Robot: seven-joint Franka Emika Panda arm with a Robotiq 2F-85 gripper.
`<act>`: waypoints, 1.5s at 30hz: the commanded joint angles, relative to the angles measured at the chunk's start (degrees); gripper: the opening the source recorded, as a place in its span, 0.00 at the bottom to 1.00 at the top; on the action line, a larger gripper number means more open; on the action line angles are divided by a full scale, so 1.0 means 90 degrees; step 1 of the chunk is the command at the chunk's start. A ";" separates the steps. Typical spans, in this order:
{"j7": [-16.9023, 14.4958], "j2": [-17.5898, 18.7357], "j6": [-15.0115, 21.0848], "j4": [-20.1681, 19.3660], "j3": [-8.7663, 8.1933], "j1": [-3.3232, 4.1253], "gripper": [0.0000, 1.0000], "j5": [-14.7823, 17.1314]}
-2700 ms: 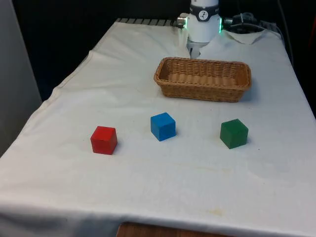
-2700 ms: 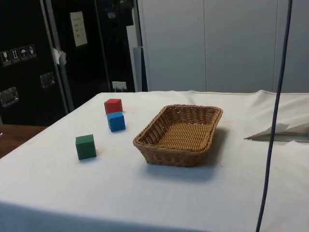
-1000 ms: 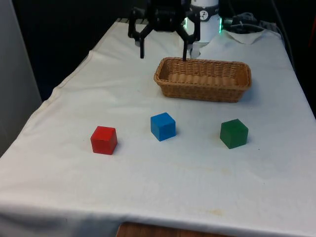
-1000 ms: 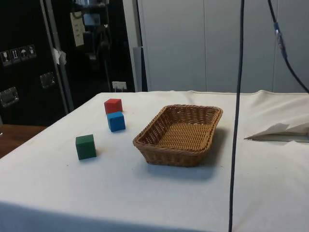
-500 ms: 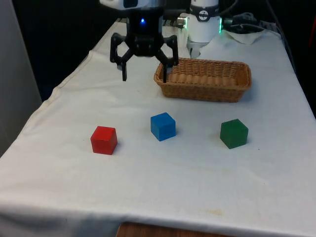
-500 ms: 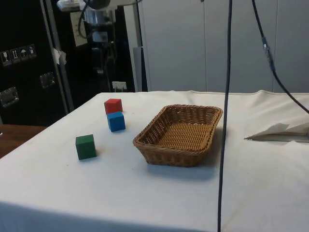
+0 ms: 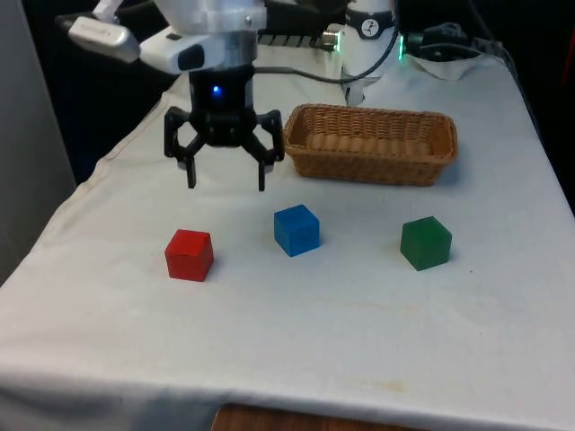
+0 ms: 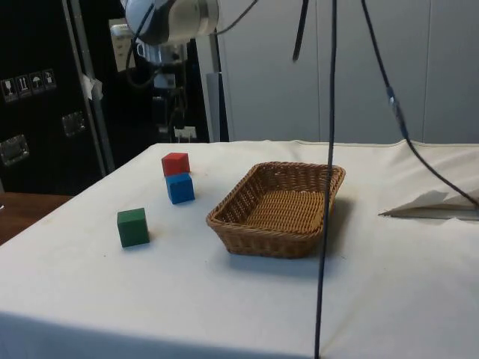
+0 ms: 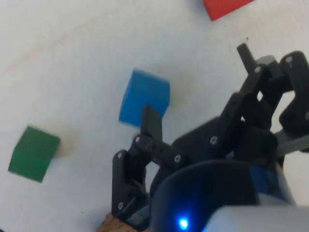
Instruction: Pick up exactly two blocks and place them into the basket.
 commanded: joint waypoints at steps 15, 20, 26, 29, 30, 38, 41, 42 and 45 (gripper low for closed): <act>-0.0579 0.1407 -0.0121 0.1356 -0.0446 -0.0306 1.00 0.0974; -0.0694 0.1713 -0.0140 0.1668 -0.0579 -0.0407 1.00 0.1171; -0.0796 0.1961 -0.0121 0.1872 -0.0681 -0.0458 1.00 0.1407; -0.0802 0.1967 -0.0051 0.1833 -0.0707 -0.0427 1.00 0.1445; -0.0809 0.2018 -0.0089 0.1878 -0.0675 -0.0471 1.00 0.1509; -0.0859 0.2158 -0.0083 0.1878 -0.0649 -0.0503 1.00 0.1827; -0.0891 0.2215 -0.0095 0.1897 -0.0662 -0.0516 1.00 0.1980; -0.0891 0.2235 -0.0095 0.1897 -0.0668 -0.0516 1.00 0.2018; -0.0910 0.2273 -0.0108 0.1916 -0.0700 -0.0522 1.00 0.2133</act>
